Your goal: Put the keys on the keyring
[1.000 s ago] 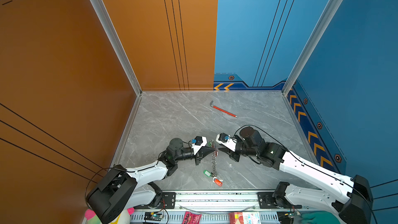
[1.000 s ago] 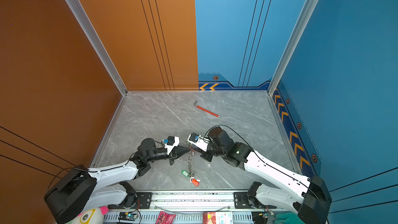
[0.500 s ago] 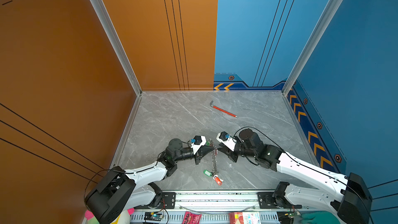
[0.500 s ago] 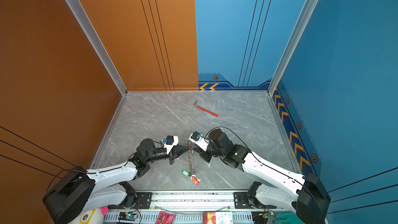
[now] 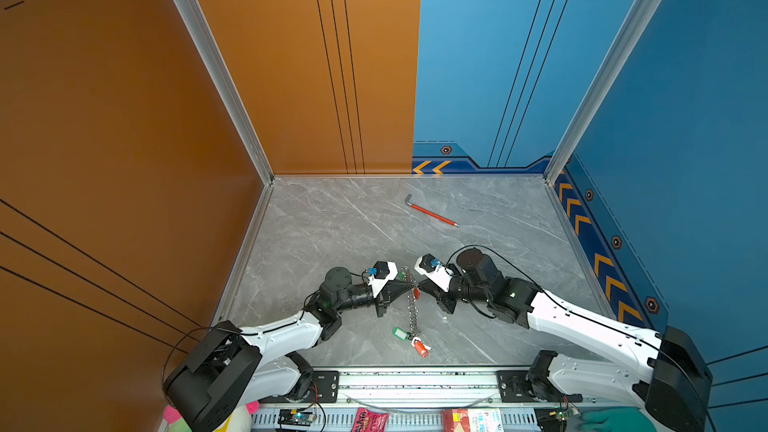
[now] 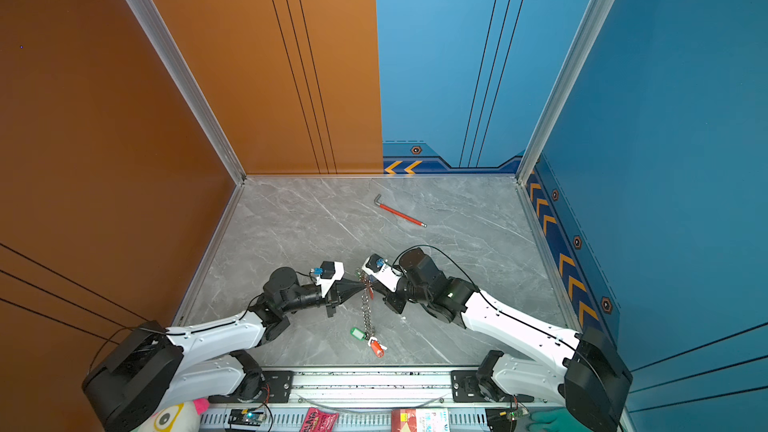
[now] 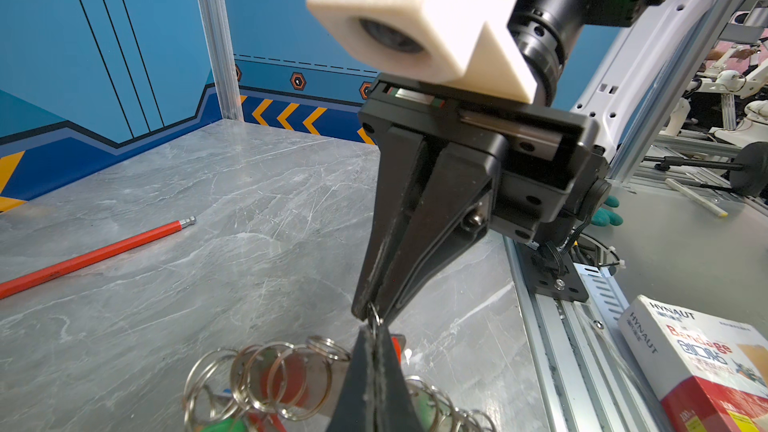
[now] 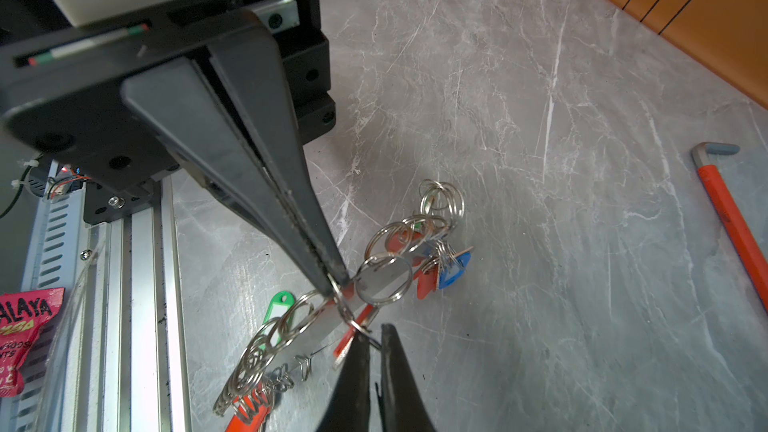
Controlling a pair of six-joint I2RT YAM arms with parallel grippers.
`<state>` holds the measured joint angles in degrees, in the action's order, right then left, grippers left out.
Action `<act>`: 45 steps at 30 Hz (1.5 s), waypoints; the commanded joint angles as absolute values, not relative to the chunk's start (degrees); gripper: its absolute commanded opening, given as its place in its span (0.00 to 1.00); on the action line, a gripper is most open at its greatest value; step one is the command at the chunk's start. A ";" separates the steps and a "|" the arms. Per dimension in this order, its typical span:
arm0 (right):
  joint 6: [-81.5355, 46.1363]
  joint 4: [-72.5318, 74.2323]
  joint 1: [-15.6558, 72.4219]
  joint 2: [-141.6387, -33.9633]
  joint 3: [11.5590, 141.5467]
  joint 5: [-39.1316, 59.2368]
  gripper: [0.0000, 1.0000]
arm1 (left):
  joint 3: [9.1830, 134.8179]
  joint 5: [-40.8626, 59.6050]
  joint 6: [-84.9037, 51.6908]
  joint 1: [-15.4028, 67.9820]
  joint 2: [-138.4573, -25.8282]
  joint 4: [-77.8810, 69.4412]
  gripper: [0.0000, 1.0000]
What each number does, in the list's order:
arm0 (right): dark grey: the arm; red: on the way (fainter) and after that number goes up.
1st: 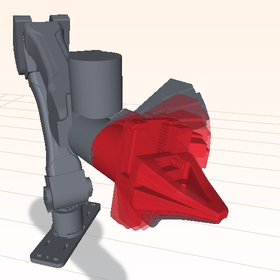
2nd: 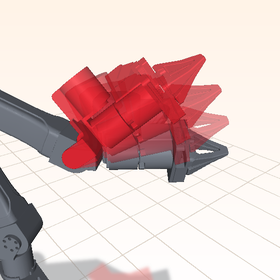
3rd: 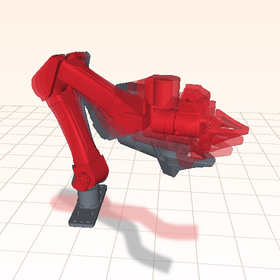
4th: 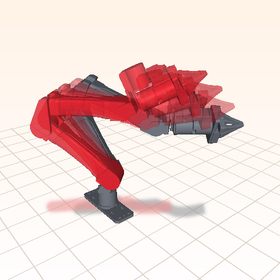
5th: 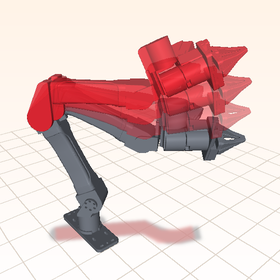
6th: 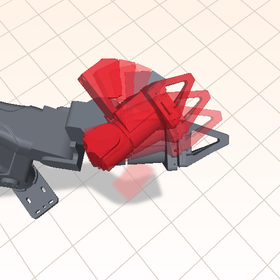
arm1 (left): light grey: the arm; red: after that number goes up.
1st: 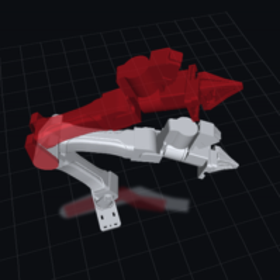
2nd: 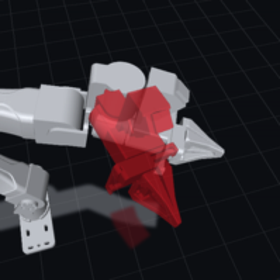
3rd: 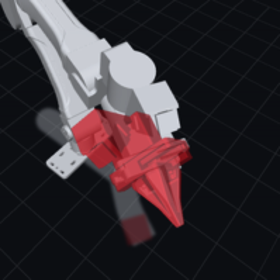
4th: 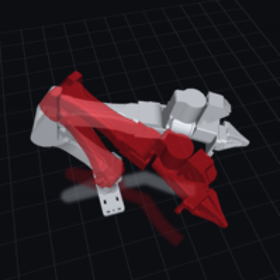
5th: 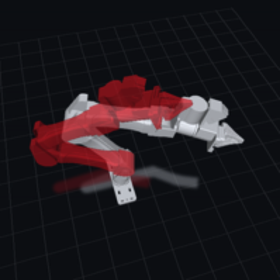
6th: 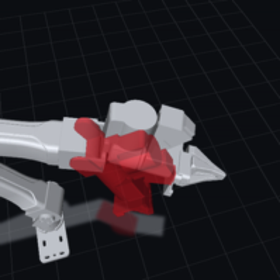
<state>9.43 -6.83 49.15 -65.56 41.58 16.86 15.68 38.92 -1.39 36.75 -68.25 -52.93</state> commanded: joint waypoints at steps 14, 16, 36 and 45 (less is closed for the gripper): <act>7.54 -3.29 52.20 -70.18 40.61 17.85 0.08 | 14.15 36.12 -2.64 36.30 -66.51 -58.09 0.00; 7.56 -2.78 52.24 -70.27 40.54 17.35 0.09 | 14.20 36.21 -2.72 36.32 -66.53 -58.18 0.00; 9.43 7.51 48.08 -59.57 32.68 23.29 0.26 | 13.49 37.41 -3.16 36.10 -66.98 -60.62 0.00; 9.83 13.04 45.79 -60.78 31.49 28.17 0.24 | 13.87 41.25 -3.78 36.13 -67.49 -61.30 0.00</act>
<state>9.15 8.93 46.06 -60.97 32.77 24.71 13.85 38.44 -3.07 36.64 -67.81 -57.65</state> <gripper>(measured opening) 0.237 0.045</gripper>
